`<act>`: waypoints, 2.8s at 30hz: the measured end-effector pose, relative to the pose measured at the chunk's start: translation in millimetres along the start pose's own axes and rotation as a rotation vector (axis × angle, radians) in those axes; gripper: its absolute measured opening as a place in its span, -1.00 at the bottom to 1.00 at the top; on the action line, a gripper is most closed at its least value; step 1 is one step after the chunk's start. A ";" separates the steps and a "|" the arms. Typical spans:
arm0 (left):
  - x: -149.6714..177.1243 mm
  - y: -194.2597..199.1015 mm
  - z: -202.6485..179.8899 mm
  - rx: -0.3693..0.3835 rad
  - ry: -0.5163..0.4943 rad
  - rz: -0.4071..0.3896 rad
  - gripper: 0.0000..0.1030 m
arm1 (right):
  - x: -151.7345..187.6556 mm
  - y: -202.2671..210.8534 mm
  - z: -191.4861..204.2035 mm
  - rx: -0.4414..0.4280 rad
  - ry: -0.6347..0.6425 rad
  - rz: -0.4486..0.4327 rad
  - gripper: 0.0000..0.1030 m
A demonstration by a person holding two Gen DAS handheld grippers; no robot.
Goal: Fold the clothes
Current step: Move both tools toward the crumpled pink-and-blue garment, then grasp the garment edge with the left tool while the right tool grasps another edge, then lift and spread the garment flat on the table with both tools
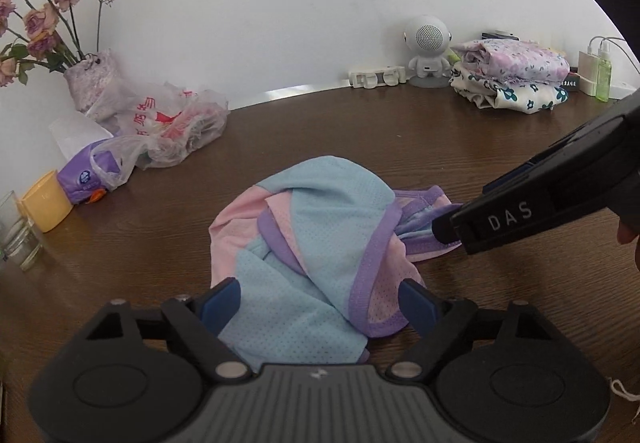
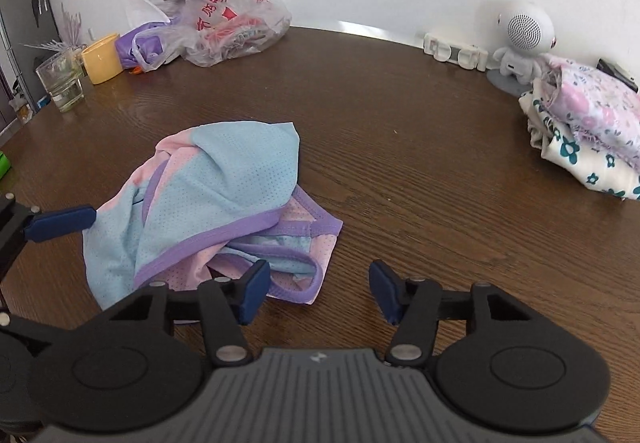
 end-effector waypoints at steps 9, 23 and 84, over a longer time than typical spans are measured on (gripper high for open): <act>-32.5 11.8 20.9 0.003 0.043 -0.055 -0.95 | -19.4 35.7 -12.3 0.001 -0.061 -0.095 -0.95; -132.3 179.1 53.9 -0.007 0.163 -0.358 -0.97 | -41.9 299.8 -108.4 0.243 -0.078 -0.479 -0.95; -21.2 81.3 -79.7 0.204 -0.178 0.069 -0.93 | 180.1 268.6 -181.3 0.021 -0.427 -0.004 -0.94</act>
Point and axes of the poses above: each gripper's, at about its wrist camera, not at the fingertips, and y roughly against the way its jaws point, z to its left, x to its underside, the point moved 7 cm from there along -y, roughly the way its jaws point, and after that the axes turned 7 degrees about -z, right-handed, at the moved point
